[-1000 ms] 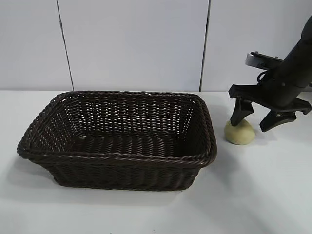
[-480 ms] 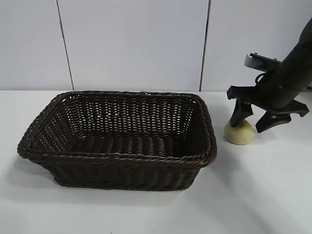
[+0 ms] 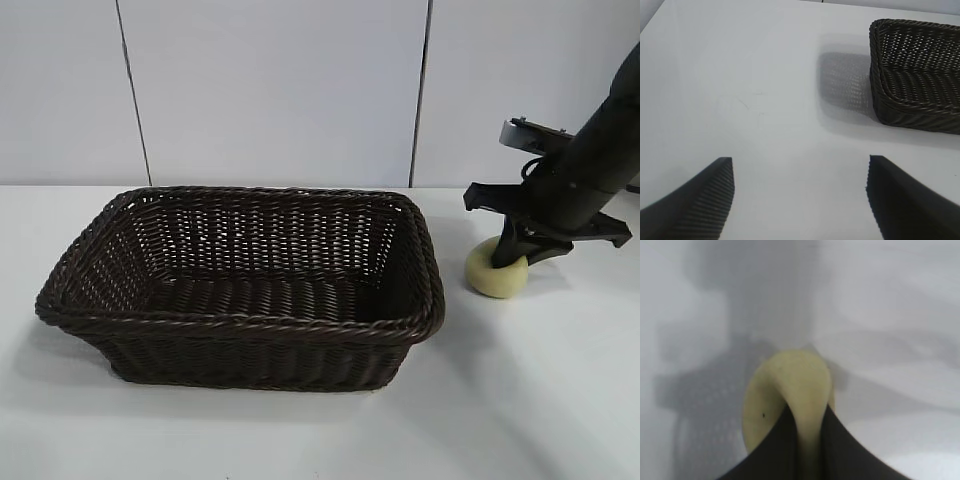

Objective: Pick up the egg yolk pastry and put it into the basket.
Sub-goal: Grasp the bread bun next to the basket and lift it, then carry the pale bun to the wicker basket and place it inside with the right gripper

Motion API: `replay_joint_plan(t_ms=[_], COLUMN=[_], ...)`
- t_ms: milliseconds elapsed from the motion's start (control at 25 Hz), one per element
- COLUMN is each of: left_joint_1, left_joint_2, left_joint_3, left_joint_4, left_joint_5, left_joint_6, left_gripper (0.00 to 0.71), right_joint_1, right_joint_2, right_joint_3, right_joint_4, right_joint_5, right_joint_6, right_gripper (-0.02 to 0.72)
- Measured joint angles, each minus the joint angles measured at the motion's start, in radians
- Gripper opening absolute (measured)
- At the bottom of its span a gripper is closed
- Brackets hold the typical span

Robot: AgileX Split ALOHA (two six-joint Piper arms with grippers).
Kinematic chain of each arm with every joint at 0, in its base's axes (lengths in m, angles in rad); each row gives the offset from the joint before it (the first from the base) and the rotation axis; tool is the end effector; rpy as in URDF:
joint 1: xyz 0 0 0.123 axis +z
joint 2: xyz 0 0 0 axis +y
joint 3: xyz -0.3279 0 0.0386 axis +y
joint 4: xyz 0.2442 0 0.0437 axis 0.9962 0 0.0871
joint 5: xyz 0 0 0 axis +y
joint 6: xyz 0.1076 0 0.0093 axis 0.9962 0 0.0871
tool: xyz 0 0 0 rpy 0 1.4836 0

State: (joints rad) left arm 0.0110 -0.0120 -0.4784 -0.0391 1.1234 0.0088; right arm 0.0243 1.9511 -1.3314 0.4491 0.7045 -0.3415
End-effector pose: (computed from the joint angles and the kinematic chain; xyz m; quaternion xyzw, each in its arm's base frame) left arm -0.0412 -0.0043 0.2551 0.0003 0.8714 -0.0147 0.4904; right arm 0.4197 0.0406 0.2108 -0.0339 0.9714 0.1427 0.1868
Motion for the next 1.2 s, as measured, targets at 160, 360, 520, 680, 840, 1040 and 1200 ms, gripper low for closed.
replay_joint_plan(t_ms=[160,360,520,680,840,1040,1200], left_joint_1=[0.000,0.000,0.000,0.000,0.000,0.000,0.000], left_joint_2=[0.000,0.000,0.000,0.000,0.000,0.000,0.000], left_joint_3=[0.000,0.000,0.000,0.000,0.000,0.000,0.000], left_joint_4=[0.000,0.000,0.000,0.000,0.000,0.000,0.000], left_joint_5=[0.000,0.000,0.000,0.000,0.000,0.000,0.000], left_joint_6=[0.000,0.000,0.000,0.000,0.000,0.000,0.000], left_gripper=[0.539,0.539,0.539,0.539,0.539,0.539,0.539], right_joint_1=[0.000,0.000,0.052,0.197,0.365,0.521,0.566], right_joint_2=[-0.114,-0.211,-0.231,-0.231,-0.231,-0.231,-0.226], right_joint_3=[-0.041,-0.047,-0.047,-0.047,-0.047,-0.047,-0.047], right_joint_4=[0.000,0.014,0.055,0.080,0.092,0.095,0.094], right_joint_5=[0.111,0.168,0.186,0.178,0.113,0.024,-0.028], right_joint_6=[0.000,0.000,0.000,0.002,0.033,0.057,0.060], right_gripper=[0.030,0.030,0.029,0.028,0.025,0.025,0.024])
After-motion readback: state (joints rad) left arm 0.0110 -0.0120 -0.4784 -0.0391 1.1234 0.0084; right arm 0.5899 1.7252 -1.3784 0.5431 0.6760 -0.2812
